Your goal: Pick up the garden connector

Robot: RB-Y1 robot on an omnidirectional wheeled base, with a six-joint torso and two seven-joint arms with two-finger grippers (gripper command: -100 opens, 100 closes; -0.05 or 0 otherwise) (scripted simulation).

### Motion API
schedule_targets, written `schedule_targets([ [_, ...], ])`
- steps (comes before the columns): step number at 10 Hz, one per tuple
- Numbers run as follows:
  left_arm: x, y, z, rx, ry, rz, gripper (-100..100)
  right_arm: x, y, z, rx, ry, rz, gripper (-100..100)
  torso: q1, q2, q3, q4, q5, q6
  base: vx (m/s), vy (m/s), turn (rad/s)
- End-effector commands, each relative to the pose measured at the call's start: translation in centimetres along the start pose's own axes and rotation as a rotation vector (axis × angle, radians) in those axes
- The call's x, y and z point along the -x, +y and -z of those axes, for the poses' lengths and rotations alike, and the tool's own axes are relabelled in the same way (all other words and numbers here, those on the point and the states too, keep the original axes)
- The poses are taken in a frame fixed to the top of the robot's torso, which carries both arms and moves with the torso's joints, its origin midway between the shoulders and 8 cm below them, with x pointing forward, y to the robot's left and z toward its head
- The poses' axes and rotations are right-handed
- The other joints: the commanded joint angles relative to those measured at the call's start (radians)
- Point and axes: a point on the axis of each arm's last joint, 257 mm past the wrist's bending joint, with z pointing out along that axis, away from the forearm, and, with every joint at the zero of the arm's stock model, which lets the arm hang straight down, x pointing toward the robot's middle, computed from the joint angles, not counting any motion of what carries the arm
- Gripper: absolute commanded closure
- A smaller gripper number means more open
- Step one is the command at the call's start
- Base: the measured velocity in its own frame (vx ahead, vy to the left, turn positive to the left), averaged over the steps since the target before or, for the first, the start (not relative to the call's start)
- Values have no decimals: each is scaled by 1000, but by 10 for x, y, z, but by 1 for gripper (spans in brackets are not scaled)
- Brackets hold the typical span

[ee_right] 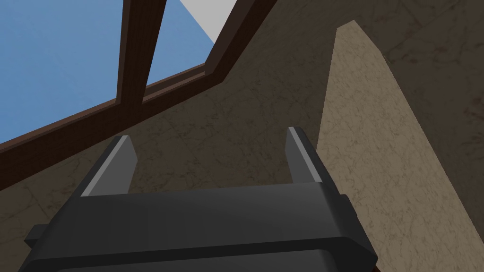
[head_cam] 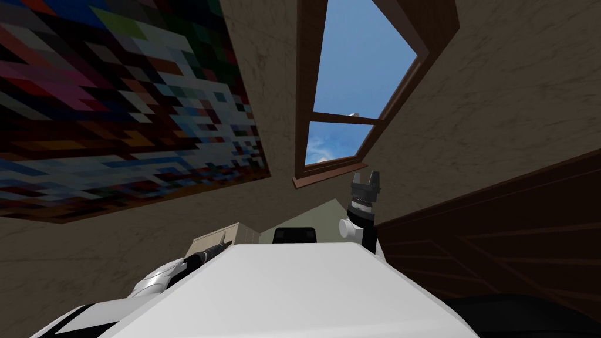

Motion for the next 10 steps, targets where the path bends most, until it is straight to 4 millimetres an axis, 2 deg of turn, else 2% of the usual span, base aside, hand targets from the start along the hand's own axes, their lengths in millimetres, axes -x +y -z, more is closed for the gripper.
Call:
schedule_targets([
  [1,0,0,0,0,0,0,100,0,0,0,0,0,0,0,0,0,0,0,0,0,0,0,0],
  [5,0,0,0,0,0,0,100,0,0,0,0,0,0,0,1,0,0,0,1,0,0,0,0],
  [6,0,0,0,0,0,0,0,0,0,0,0,0,0,0,1,0,0,0,1,0,0,0,0],
  [7,-1,6,4,5,-4,2,100,0,0,0,0,0,0,0,1,0,0,0,1,0,-6,-4,-38],
  [10,-7,14,9,15,0,10,100,0,0,0,0,0,0,0,1,0,0,0,0,0,-3,-7,-25],
])
